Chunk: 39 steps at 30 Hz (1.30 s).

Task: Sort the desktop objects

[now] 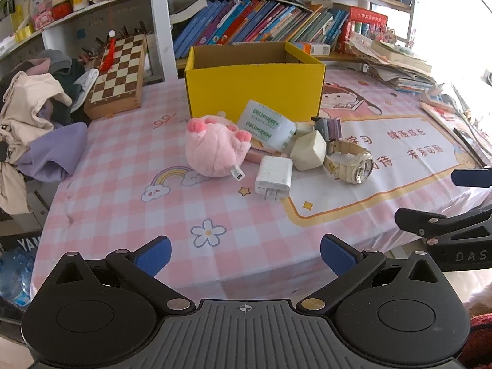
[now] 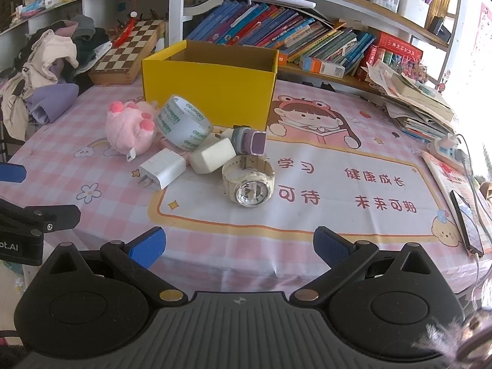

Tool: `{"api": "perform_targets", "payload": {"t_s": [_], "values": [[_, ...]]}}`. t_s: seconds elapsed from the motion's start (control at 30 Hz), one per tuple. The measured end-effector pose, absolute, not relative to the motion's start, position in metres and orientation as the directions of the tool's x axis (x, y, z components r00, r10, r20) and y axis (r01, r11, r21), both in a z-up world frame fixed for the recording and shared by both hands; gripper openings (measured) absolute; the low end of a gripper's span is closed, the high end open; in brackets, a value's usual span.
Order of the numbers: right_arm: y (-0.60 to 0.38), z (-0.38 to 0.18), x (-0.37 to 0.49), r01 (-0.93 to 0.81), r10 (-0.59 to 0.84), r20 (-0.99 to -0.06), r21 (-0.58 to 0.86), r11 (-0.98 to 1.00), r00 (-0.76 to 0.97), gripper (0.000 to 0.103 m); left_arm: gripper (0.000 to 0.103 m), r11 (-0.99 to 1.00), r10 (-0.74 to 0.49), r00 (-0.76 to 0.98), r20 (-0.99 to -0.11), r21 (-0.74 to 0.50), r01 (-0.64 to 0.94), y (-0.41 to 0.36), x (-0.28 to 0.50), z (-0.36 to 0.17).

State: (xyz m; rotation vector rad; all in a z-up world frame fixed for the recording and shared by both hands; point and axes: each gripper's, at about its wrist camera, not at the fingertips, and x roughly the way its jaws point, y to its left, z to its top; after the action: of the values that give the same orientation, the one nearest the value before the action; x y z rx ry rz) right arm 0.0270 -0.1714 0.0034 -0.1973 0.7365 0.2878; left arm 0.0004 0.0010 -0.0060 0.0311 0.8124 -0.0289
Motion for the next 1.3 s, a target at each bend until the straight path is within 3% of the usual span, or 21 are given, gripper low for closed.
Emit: {"api": "perform_targets", "payload": {"t_s": [1.3], "values": [[-0.16, -0.001, 0.04, -0.349, 0.188, -0.726, -0.077, 0.934, 0.662, 0.103, 0.103, 0.998, -0.042, 0.648, -0.76, 0.004, 0.07, 0.006, 0.015, -0.016]]}}
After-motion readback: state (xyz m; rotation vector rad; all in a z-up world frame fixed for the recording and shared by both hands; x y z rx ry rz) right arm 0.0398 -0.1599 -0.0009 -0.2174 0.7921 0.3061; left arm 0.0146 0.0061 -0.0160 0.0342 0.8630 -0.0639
